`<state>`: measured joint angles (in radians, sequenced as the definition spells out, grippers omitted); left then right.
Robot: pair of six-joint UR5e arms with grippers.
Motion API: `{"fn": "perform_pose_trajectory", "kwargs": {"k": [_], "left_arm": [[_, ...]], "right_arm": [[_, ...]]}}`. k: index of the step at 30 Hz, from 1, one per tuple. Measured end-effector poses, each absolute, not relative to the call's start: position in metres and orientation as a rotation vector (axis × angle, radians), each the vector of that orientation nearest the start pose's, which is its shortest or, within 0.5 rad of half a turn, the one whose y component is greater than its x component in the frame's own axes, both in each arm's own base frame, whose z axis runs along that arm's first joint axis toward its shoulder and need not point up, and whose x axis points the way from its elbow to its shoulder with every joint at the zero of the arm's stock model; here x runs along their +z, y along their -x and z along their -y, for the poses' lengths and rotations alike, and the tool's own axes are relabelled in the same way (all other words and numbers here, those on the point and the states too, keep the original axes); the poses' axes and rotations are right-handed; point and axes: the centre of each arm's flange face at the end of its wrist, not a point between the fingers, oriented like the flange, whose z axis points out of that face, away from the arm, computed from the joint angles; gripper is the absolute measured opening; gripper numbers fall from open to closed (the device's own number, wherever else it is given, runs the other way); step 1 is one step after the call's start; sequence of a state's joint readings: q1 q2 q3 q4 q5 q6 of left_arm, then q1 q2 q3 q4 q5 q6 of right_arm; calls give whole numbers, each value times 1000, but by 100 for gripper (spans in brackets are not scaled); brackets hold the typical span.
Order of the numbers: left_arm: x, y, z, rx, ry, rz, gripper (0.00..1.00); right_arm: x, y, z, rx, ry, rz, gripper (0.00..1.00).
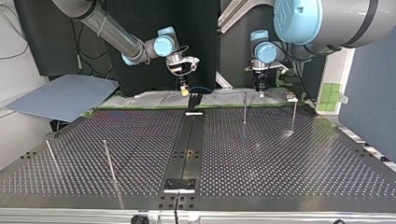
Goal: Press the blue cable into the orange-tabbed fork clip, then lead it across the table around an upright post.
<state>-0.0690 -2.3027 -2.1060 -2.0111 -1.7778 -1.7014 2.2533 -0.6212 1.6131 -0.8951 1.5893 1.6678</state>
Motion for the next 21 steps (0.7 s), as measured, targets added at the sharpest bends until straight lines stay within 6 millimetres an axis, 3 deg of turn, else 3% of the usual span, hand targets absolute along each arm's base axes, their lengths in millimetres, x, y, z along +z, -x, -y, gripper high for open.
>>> {"fn": "perform_pose_trajectory", "kwargs": {"k": [14,21], "left_arm": [[-11,-470,141,39,220,-1716,0],[-12,-469,140,40,216,-1718,0]], "right_arm": [[-31,-511,420,1655,-1762,964,0],[-53,-507,415,1629,-1787,979,0]]}}
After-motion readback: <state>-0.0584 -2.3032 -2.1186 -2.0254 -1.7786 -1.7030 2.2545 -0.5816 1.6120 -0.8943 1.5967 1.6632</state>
